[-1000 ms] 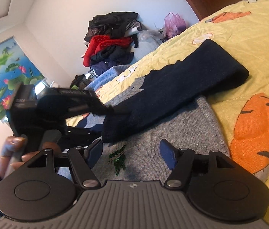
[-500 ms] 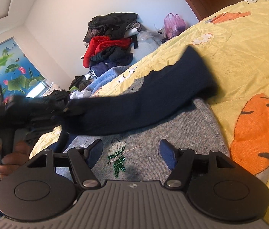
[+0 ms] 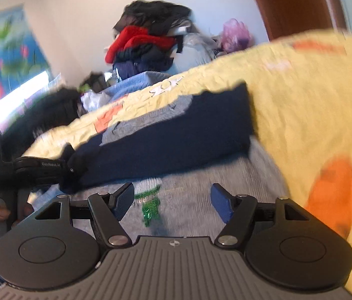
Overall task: Fold small clothes
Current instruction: 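Fold the navy sleeve across the sweater back with the right gripper while the left gripper grasps the other cuff, then lift the other navy sleeve with the left gripper and carry it across the back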
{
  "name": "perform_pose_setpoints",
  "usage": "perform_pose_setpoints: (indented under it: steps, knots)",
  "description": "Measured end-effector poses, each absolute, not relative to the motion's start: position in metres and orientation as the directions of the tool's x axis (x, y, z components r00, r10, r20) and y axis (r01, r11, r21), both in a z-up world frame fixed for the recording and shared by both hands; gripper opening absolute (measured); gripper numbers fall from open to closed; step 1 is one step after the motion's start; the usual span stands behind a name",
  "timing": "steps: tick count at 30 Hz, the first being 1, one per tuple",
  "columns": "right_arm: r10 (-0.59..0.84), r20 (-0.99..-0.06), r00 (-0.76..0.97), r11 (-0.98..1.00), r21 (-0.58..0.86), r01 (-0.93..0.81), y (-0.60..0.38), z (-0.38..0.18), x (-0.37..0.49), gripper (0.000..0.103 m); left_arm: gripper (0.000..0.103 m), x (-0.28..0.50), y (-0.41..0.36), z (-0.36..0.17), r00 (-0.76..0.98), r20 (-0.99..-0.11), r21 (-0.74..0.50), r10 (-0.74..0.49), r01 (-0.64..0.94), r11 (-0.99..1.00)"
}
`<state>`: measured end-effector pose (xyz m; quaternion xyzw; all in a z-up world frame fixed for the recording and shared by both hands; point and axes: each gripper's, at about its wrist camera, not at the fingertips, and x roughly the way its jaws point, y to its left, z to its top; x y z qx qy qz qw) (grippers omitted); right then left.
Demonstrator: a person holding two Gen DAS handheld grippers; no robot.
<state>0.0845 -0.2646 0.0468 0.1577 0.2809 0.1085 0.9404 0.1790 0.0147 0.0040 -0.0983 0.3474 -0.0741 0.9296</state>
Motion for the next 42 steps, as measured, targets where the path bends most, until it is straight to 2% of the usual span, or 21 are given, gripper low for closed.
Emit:
perform_pose_setpoints:
  steps: [1,2,4,6,8,10,12,13,14,15,19,22,25,28,30,35,37,39,40,41,42]
  knots:
    - [0.295,-0.474,0.830,0.931,0.338,-0.138,-0.261,0.056,0.092,0.076,0.012,0.178,0.017,0.002,0.758,-0.617,-0.243,-0.214,0.075,0.967]
    - [0.286,-0.468,0.836,0.939,0.309,-0.149,-0.258,0.064,0.104,0.084,0.012,0.178,0.019,0.001,0.758,-0.612,-0.264,-0.224,0.072,0.962]
    - [0.230,-0.508,0.830,0.966,0.219,-0.134,-0.250,0.068,0.136,0.090,0.012,0.179,0.026,0.000,0.758,-0.602,-0.308,-0.251,0.069,0.949]
    - [0.148,-0.584,0.798,0.987,0.131,-0.087,-0.246,0.058,0.173,0.088,0.013,0.180,0.032,-0.002,0.757,-0.593,-0.342,-0.274,0.071,0.937]
    - [0.091,-0.673,0.734,0.994,0.101,-0.030,-0.245,0.043,0.200,0.082,0.014,0.181,0.035,-0.002,0.749,-0.593,-0.357,-0.295,0.083,0.930]
    - [0.071,-0.666,0.743,0.997,0.064,-0.039,-0.239,0.035,0.204,0.089,0.019,0.178,0.041,0.002,0.738,-0.603,-0.350,-0.303,0.096,0.932]
    - [0.046,-0.667,0.744,0.998,0.003,-0.060,-0.231,0.026,0.202,0.096,0.043,0.167,0.054,0.009,0.744,-0.607,-0.332,-0.278,0.081,0.940]
    - [0.034,-0.655,0.755,0.997,-0.033,-0.074,-0.226,0.022,0.199,0.100,0.052,0.159,0.064,0.014,0.762,-0.595,-0.316,-0.255,0.069,0.946]
    - [0.029,-0.635,0.772,0.996,-0.043,-0.073,-0.225,0.018,0.194,0.102,0.070,0.149,0.076,0.020,0.787,-0.571,-0.307,-0.232,0.057,0.950]
    - [0.035,-0.635,0.771,0.997,-0.029,-0.069,-0.227,0.018,0.194,0.102,0.084,0.140,0.091,0.026,0.815,-0.542,-0.304,-0.206,0.039,0.952]
    - [0.040,-0.634,0.772,0.997,-0.020,-0.068,-0.230,0.019,0.195,0.103,0.087,0.118,0.165,0.045,0.884,-0.467,-0.307,-0.021,-0.140,0.941]
    - [0.041,-0.634,0.772,0.998,-0.018,-0.068,-0.229,0.019,0.197,0.103,0.087,0.116,0.245,0.046,0.874,-0.475,-0.452,0.105,-0.345,0.822]
    - [0.041,-0.634,0.772,0.997,-0.018,-0.068,-0.229,0.019,0.196,0.103,0.087,0.116,0.324,0.023,0.860,-0.504,-0.695,0.085,-0.462,0.551]
    - [0.041,-0.634,0.772,0.997,-0.018,-0.069,-0.230,0.019,0.196,0.103,0.087,0.119,0.368,-0.005,0.879,-0.476,-0.828,0.016,-0.454,0.329]
    - [0.042,-0.634,0.772,0.997,-0.017,-0.069,-0.230,0.019,0.196,0.103,0.085,0.124,0.378,-0.014,0.885,-0.465,-0.846,0.011,-0.448,0.291]
    - [0.042,-0.634,0.773,0.997,-0.018,-0.070,-0.230,0.019,0.196,0.103,0.083,0.151,0.376,-0.010,0.869,-0.494,-0.809,0.008,-0.463,0.363]
    - [0.043,-0.633,0.773,0.997,-0.018,-0.070,-0.230,0.019,0.197,0.103,0.069,0.160,0.375,-0.007,0.856,-0.516,-0.780,0.032,-0.485,0.396]
    - [0.043,-0.633,0.773,0.997,-0.018,-0.070,-0.230,0.018,0.197,0.103,0.029,0.163,0.380,-0.008,0.835,-0.549,-0.754,0.039,-0.515,0.408]
    - [0.043,-0.633,0.773,0.997,-0.018,-0.070,-0.230,0.018,0.197,0.103,0.024,0.169,0.380,-0.010,0.813,-0.581,-0.731,0.033,-0.540,0.417]
    - [0.044,-0.633,0.773,0.997,-0.017,-0.070,-0.230,0.018,0.197,0.103,0.014,0.174,0.380,-0.012,0.791,-0.611,-0.706,0.029,-0.561,0.432]
    - [0.044,-0.633,0.773,0.997,-0.016,-0.070,-0.230,0.018,0.196,0.103,0.010,0.175,0.378,-0.011,0.782,-0.622,-0.688,0.038,-0.569,0.450]
